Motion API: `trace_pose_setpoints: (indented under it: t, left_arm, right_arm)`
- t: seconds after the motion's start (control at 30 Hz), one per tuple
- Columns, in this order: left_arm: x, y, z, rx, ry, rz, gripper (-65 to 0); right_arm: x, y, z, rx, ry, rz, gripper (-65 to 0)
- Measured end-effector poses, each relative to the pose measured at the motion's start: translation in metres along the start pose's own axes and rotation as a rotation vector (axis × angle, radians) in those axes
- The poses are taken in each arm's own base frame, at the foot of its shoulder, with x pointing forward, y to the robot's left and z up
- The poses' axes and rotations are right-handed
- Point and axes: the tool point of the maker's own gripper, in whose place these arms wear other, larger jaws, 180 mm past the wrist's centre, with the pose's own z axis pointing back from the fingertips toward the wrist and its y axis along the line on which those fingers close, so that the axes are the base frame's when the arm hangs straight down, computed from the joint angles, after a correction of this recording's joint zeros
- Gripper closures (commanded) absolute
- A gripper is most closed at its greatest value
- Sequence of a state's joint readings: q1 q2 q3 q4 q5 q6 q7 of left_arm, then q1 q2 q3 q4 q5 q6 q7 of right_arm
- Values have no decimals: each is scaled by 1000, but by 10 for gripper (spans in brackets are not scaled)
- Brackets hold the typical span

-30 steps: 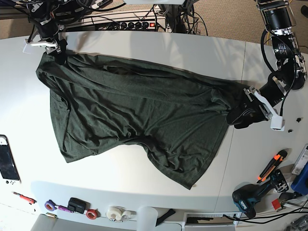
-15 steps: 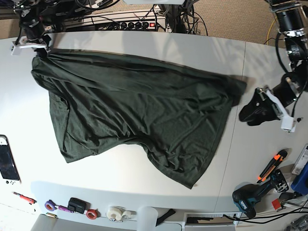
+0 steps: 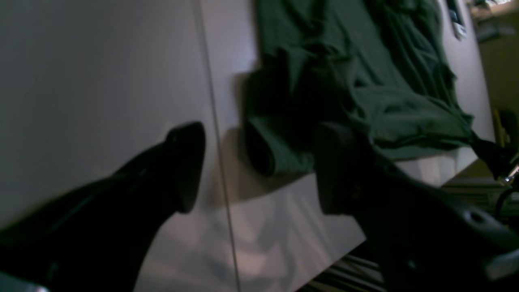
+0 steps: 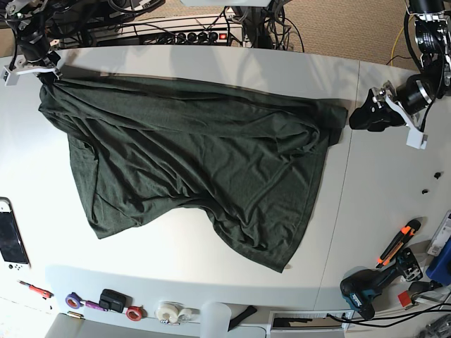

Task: Layout the t-shirt on the table in an organized manner, then fold the t-shirt properly
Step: 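Regrasp the shirt edge with the left gripper and pull it taut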

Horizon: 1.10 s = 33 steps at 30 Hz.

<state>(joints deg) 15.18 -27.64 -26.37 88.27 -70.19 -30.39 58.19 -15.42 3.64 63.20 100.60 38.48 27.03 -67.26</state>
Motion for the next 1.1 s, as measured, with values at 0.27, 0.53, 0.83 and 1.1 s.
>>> trace_pose_setpoints:
  t: [0.27, 0.53, 0.83, 1.1]
  left_arm:
    - [-20, 9, -9, 38, 66, 57, -432]
    - [-43, -23, -40, -89, 101, 99, -431]
    - [-55, -36, -52, -120, 119, 83, 0]
    - [-38, -22, -24, -126, 48, 86, 0]
  right_arm:
    - [-3, 1, 0, 5, 19, -2, 0]
    - [-4, 1, 0, 8, 19, -4, 0]
    - [-8, 4, 1, 25, 38, -11, 0]
    - [-8, -19, 14, -29, 81, 54, 0]
